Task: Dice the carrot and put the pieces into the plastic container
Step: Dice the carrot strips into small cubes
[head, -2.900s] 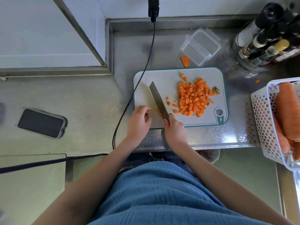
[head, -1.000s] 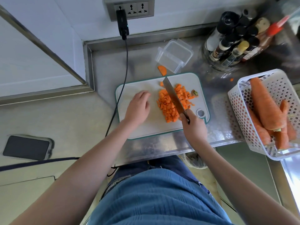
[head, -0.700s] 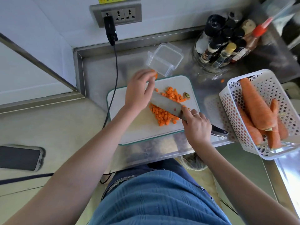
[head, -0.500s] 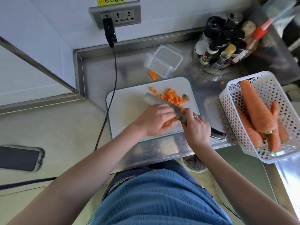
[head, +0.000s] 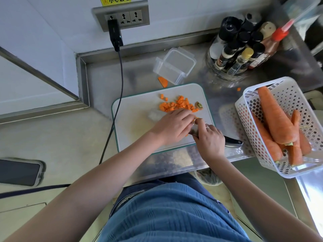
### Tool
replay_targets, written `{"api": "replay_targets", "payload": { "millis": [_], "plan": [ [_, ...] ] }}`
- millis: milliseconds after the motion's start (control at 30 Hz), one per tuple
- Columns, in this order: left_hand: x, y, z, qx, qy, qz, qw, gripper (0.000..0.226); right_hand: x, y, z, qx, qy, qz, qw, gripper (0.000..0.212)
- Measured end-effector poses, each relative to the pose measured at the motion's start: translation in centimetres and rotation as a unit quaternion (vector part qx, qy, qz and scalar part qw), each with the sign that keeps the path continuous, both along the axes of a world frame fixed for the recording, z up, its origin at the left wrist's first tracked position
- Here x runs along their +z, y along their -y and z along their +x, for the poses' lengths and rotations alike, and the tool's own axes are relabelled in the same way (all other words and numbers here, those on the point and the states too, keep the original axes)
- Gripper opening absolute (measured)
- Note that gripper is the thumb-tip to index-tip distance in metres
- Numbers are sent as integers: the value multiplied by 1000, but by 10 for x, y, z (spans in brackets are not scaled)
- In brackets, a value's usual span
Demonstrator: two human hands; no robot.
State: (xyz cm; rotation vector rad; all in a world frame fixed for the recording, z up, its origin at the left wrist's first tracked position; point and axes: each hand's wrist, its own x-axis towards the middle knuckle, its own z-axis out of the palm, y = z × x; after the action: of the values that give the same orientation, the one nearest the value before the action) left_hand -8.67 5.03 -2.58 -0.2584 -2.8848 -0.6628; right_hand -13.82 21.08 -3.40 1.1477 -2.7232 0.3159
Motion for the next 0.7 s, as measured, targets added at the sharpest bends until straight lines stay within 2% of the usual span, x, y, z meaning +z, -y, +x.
{"api": "replay_targets", "payload": {
  "millis": [33,100,200,300,333,400,467,500,700],
  "plan": [
    [-1,-1,2,-25,-25,9,999,33,1,0,0,-1,3,-7,1000,63],
    [-3,-3,6,-52,4,14,999,34,1,2,0,2,5,-14,1000,62],
    [-8,-1,0,-7,98,14,995,47,2,3,0,5,0,-4,1000,66],
    [-6,10,-11,24,98,-7,995,44,0,1,2,7,6,8,1000,67],
    [-5,19,-15,55,82,3,995,38,-2,0,2,0,20,11,1000,66],
    [-8,43,-24,177,74,43,980,29,-5,-4,3,-27,51,21,998,62],
    [-15,71,-32,283,101,69,951,29,-8,-8,2,-49,70,29,996,58],
    [-20,84,-37,292,121,62,947,32,-9,-10,3,-55,76,31,995,56],
    [-40,123,-71,146,162,-14,976,55,-10,-16,8,-101,110,48,988,48]
  ]
}}
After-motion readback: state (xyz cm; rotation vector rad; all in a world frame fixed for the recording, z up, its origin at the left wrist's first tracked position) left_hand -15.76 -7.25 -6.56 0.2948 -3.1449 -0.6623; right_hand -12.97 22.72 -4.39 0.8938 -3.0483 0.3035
